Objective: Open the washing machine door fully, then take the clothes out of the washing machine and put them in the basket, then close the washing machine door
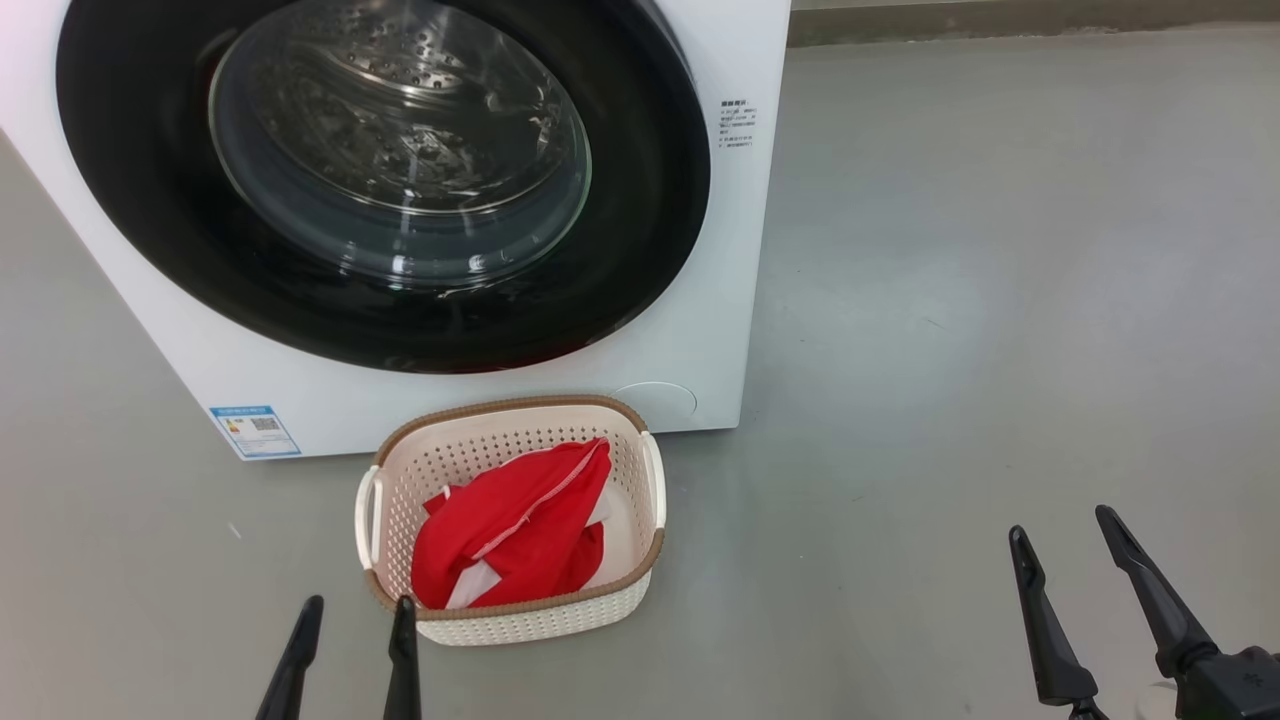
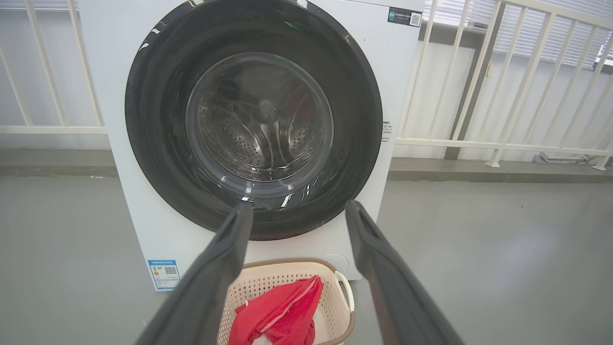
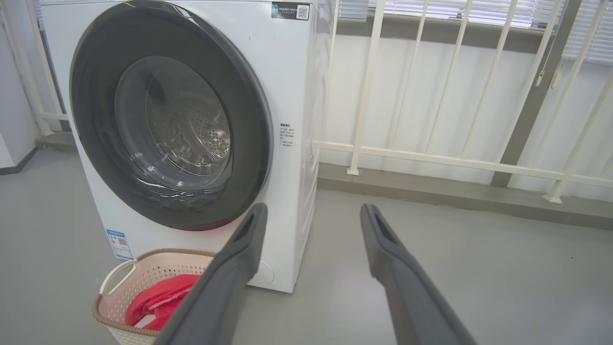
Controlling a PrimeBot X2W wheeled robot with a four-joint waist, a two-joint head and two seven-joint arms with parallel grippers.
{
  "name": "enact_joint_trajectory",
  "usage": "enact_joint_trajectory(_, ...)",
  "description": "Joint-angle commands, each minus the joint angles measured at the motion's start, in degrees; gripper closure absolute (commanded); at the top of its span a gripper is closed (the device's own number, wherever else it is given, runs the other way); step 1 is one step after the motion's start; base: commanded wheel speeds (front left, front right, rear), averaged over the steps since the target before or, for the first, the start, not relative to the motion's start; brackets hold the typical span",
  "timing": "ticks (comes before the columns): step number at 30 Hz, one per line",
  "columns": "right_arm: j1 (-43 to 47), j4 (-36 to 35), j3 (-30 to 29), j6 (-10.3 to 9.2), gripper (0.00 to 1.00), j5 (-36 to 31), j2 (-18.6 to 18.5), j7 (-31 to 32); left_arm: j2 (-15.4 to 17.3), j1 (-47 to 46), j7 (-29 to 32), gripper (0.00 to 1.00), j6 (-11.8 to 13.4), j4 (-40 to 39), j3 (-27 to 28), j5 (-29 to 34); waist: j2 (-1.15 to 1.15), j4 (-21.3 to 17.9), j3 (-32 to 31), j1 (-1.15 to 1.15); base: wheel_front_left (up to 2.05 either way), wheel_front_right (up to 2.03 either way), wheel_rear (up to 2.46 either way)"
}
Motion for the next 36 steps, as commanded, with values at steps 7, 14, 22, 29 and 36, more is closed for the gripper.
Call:
enact_joint_trajectory(7, -1.11, -1.77, 0.9, -0.22, 0.0, 0.55, -0.91, 0.01, 0.53, -1.17, -0.53, 0.0, 0.4, -1.69, 1.53, -0.09, 0.0, -0.05, 0.19, 0.0, 0.0, 0.0, 0.0)
enact_joint_trajectory(14, -0.03, 0.56, 0.17, 0.0, 1.0, 0.23, 0.15, -0.01, 0.48, -0.05, 0.11, 1.0, 0.1, 0.25, -0.83, 0.59, 0.0, 0.15, 1.24, 0.0, 0.0, 0.0, 0.0)
enact_joint_trajectory(22, -0.4, 3.19, 0.59, 0.0, 1.0, 3.95, 0.36, 0.37, 0.15, -0.28, 0.66, 1.0, -0.23, 2.41, -0.99, -2.96, 0.0, 0.18, 1.22, 0.07, 0.0, 0.0, 0.0)
enact_joint_trajectory(29, -1.66, 4.56, 1.02, -0.01, 1.0, 9.34, -0.17, 0.98, 0.3, -1.33, 1.52, 1.0, -0.88, 3.57, -0.56, -7.85, 0.0, 0.27, 1.09, 0.0, 0.0, 0.0, 0.0)
enact_joint_trajectory(36, -2.86, 5.73, 1.44, -0.02, 1.0, 14.64, -0.65, 1.58, 0.41, -2.41, 2.38, 1.0, -1.71, 4.81, -0.1, -12.7, 0.0, 0.35, 0.98, 0.0, 0.0, 0.0, 0.0)
